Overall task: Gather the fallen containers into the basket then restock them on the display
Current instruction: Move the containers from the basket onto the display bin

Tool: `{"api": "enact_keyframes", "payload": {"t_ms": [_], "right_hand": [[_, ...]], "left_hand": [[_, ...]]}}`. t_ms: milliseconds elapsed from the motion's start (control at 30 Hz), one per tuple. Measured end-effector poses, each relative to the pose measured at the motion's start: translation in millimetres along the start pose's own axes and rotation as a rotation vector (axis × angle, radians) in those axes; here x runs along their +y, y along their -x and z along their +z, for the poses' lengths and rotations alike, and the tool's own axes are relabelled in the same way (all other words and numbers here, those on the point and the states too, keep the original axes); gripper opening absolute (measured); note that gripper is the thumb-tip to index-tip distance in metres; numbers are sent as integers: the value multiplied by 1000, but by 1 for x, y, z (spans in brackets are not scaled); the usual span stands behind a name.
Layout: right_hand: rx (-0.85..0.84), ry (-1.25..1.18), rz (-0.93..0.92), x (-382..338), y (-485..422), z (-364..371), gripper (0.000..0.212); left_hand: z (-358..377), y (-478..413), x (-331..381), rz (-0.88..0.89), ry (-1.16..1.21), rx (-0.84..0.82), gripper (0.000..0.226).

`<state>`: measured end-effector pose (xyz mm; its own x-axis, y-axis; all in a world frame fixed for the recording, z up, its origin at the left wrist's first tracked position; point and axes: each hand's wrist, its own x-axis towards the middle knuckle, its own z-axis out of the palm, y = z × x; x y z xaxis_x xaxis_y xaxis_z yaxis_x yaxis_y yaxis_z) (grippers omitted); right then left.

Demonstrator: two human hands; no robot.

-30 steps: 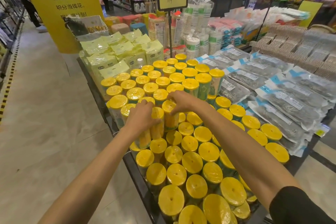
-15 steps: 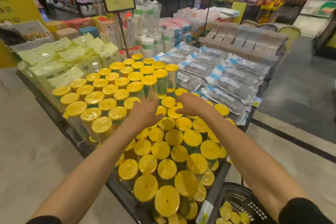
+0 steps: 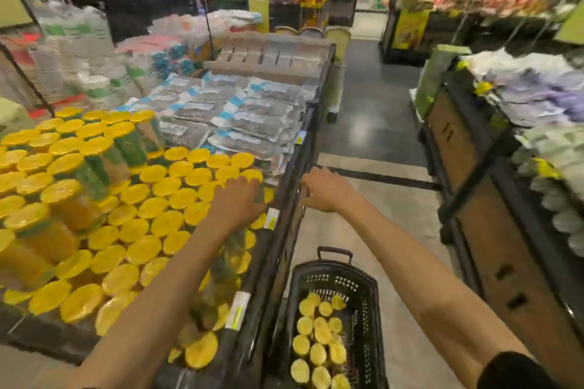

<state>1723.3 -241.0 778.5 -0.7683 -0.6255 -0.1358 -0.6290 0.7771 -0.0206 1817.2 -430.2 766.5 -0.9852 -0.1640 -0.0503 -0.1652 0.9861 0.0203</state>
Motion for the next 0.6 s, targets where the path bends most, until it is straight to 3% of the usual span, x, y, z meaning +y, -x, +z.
{"api": "enact_keyframes", "payload": {"t_ms": [300,600], "right_hand": [[21,-96,174,124,126,37,54],[-36,-131,273,209,183,63,54]], "left_hand": [[19,21,184,110,16,-13,58],[24,10,270,195,23,-10,54]]}}
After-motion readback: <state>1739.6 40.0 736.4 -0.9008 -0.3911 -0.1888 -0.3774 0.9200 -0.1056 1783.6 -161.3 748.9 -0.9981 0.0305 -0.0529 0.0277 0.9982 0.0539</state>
